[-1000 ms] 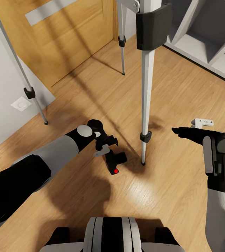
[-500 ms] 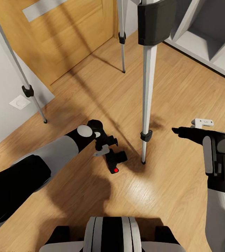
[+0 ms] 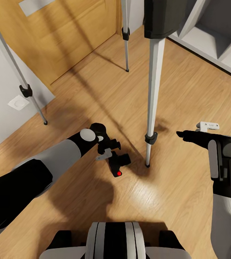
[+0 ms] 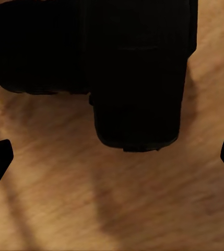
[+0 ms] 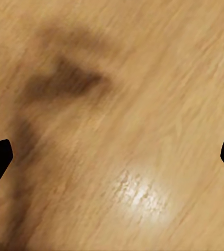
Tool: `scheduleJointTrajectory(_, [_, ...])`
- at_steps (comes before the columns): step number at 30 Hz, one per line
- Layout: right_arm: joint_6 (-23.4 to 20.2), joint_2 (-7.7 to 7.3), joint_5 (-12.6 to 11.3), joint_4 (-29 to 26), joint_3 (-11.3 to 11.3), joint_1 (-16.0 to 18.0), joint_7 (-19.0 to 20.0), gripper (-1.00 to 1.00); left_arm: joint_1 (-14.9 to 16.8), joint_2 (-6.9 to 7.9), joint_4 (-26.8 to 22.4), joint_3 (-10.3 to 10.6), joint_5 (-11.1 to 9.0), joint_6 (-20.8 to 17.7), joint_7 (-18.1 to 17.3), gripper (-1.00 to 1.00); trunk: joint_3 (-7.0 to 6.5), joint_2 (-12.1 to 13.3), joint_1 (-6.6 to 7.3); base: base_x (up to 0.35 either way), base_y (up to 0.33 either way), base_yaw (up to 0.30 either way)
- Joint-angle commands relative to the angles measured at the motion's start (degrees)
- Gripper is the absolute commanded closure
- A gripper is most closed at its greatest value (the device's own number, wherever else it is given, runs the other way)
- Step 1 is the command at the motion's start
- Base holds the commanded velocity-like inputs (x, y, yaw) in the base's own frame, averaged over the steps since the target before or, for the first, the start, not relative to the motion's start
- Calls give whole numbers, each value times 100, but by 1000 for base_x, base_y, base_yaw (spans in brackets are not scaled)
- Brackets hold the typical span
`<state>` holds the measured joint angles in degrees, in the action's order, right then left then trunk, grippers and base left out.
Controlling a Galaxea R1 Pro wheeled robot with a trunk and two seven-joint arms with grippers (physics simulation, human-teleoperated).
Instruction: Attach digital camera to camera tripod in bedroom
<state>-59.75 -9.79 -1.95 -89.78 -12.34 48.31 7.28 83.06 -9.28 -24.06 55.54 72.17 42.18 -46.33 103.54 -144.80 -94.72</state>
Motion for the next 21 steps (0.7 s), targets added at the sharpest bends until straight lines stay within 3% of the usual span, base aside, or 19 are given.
scheduleJointTrajectory(1, [-25, -1, -16, -4, -6, 3, 10, -100, 4, 1, -5, 20, 9, 10, -1, -100, 7, -1, 1, 0, 0, 0])
scheduleJointTrajectory(21, [-25, 6, -16, 3, -6, 3, 10, -100, 8, -32, -42, 22, 67, 1, 161, -100, 25, -1, 1, 0, 0, 0])
